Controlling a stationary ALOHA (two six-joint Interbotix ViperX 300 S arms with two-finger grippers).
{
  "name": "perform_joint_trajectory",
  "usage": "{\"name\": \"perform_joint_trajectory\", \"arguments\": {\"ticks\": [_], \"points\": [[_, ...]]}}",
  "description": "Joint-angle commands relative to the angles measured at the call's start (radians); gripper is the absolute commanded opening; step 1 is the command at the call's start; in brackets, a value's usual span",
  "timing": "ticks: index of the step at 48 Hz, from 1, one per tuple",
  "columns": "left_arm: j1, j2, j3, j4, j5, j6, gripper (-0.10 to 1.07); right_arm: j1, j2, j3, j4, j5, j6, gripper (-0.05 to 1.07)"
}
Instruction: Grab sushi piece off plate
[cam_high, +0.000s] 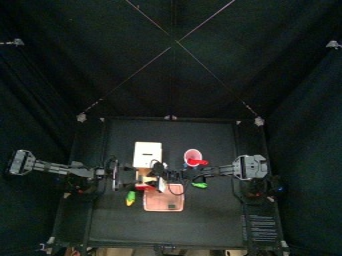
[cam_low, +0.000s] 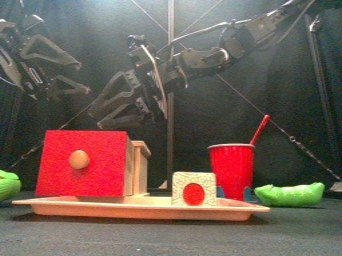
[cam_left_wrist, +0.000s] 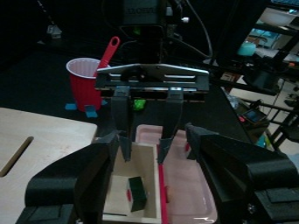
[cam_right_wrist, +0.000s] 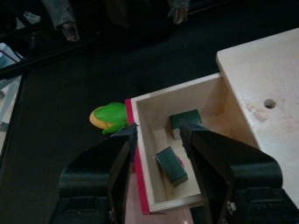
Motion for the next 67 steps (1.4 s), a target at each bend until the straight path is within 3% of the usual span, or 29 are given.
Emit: {"name": "perform_joint_trajectory", "arguments": {"ticks": [1,17,41,54,67], "points": [[0.0,0.003,-0.018,-0.002,-0.011,0.002,0.96,0.002,-0.031,-0.026,0.002,0.002,0.0,0.81],[-0.002,0.003,-0.014,-0.002,-0.011,0.003,0.96,0.028,-0.078,-0.002,-0.015,0.064,-0.002,0.81],[-0.002,0.002,-0.012,-0.002,-0.011,0.0,0.96,0.178,-0.262,0.152,-0.075,0.225,-0.003,0.81],[-0.002,0.002,-0.012,-0.002,-0.011,0.002,0.96,0.285,-0.259,0.196,-0.121,0.348,0.002,0.81],[-0.002,0.003,-0.011,-0.002,-0.011,0.002,0.96,0.316,-0.224,0.198,-0.075,0.393,0.003,0.8]]}}
